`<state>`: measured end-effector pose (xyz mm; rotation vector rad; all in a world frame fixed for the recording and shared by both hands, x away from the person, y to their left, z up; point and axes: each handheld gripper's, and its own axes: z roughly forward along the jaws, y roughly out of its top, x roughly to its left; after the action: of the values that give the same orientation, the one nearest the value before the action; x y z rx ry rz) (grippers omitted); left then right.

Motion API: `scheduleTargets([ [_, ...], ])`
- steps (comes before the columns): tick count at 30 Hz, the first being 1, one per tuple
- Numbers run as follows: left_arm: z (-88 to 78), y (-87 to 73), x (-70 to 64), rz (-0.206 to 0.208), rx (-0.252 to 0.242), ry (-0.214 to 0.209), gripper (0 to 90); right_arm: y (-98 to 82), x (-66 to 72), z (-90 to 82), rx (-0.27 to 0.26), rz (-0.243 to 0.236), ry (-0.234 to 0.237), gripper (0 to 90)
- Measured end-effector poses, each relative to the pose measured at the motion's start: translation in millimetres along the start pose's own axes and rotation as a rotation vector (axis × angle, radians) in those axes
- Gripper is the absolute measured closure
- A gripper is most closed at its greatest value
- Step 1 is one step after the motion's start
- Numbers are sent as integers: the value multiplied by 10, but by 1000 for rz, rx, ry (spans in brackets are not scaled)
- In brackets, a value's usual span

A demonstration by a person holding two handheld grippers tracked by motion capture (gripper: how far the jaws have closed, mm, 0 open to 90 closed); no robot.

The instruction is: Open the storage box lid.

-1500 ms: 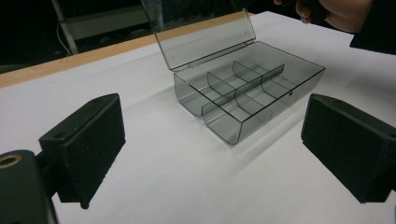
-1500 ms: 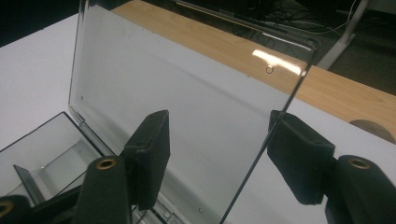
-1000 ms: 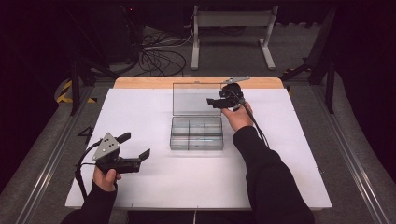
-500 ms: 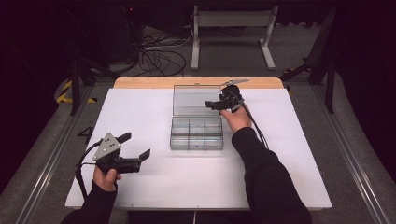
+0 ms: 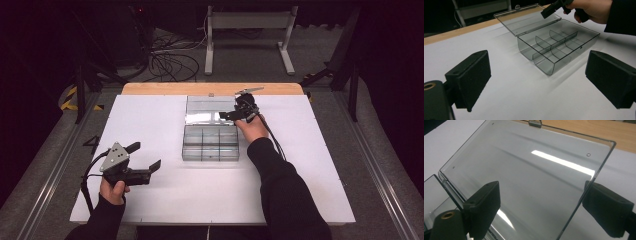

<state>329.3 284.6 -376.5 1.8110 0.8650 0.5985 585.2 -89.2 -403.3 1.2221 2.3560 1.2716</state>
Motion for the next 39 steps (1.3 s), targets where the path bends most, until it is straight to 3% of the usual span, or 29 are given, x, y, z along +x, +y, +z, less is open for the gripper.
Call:
scheduleTargets([
  [13,1,0,-9,-5,3,5,69,-33,-50,40,30,33,15,148],
  [23,-1,4,-2,-1,3,9,69,-14,-67,-17,4,37,11,115],
  [32,4,17,23,-5,0,12,68,78,26,-258,-34,-5,38,29],
  [35,4,21,28,-10,-1,8,68,108,90,-398,-40,-41,45,8],
  [39,-4,17,32,-8,0,9,67,118,199,-598,-94,-90,51,2],
])
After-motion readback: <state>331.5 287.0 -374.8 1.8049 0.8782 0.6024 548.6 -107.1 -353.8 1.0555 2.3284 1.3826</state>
